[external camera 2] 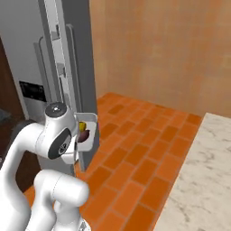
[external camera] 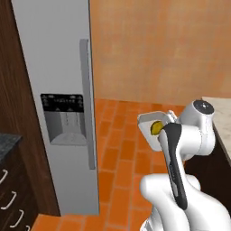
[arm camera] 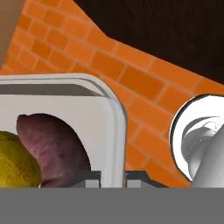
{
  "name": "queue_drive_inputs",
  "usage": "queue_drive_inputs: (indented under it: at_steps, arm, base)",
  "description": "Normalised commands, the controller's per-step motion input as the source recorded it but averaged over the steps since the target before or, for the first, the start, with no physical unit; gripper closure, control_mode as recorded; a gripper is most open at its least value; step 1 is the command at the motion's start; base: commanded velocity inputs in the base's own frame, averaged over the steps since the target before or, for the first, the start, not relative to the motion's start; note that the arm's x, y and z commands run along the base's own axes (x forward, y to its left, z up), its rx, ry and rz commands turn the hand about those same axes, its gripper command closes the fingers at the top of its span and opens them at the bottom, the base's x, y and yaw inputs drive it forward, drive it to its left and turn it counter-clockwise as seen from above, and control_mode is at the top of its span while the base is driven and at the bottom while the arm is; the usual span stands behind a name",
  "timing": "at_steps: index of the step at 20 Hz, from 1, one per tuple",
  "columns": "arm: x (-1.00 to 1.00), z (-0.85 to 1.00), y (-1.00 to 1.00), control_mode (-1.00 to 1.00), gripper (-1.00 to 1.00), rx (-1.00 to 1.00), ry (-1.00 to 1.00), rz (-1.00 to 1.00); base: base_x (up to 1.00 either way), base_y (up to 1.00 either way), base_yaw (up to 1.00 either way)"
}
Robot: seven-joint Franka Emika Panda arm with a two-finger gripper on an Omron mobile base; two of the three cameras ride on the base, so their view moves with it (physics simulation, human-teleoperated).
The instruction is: Take the meat container that has the steak and place it on the second highest rack of the freezer. Then take the vegetable container that has the lemon and potato and place it on the highest rack of the freezer.
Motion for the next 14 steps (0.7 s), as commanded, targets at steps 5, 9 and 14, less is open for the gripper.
queue_drive_inputs:
  at_steps: [5,9,14]
  arm:
    - [0.0,0.0,0.0,1.0,1.0,0.0,0.0,0.0]
    - [0.0,0.0,0.0,1.0,1.0,0.0,0.0,0.0]
    - [0.0,0.0,0.0,1.0,1.0,0.0,0.0,0.0]
  base:
    - [1.0,-0.44,-0.53]
    - [1.0,-0.02,-0.23]
    - [1.0,-0.04,0.28]
